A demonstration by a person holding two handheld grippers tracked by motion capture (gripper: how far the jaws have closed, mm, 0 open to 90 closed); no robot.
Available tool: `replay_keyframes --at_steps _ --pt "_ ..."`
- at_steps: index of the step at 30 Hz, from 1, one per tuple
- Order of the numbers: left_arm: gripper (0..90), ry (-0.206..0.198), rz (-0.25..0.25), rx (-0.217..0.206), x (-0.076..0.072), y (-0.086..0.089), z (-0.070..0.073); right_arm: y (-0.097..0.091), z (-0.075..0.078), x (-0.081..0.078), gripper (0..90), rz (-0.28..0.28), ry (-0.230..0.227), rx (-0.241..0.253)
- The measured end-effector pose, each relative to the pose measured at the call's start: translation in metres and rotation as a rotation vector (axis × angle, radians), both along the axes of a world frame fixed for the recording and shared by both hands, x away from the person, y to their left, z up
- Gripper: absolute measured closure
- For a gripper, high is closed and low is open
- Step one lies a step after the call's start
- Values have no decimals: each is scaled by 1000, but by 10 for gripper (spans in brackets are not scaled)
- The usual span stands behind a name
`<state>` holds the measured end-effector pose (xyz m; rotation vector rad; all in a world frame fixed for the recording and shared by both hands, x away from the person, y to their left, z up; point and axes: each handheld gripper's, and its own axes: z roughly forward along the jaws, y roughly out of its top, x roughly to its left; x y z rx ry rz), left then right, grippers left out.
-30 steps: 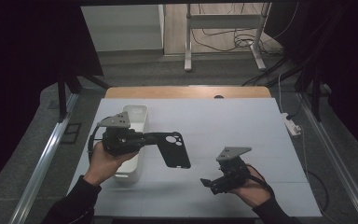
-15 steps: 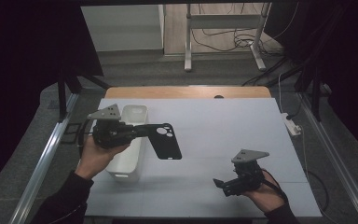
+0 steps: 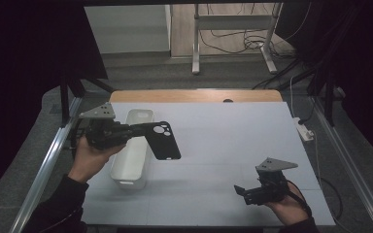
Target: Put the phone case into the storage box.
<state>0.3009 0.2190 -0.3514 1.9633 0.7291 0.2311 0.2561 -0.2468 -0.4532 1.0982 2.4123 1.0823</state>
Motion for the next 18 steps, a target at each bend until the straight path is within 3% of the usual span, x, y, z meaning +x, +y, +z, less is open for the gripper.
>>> replay_keyframes --at_steps 18 --pt "829 -25 89 39 5 41 12 -33 -4 -17 0 -108 5 -1"
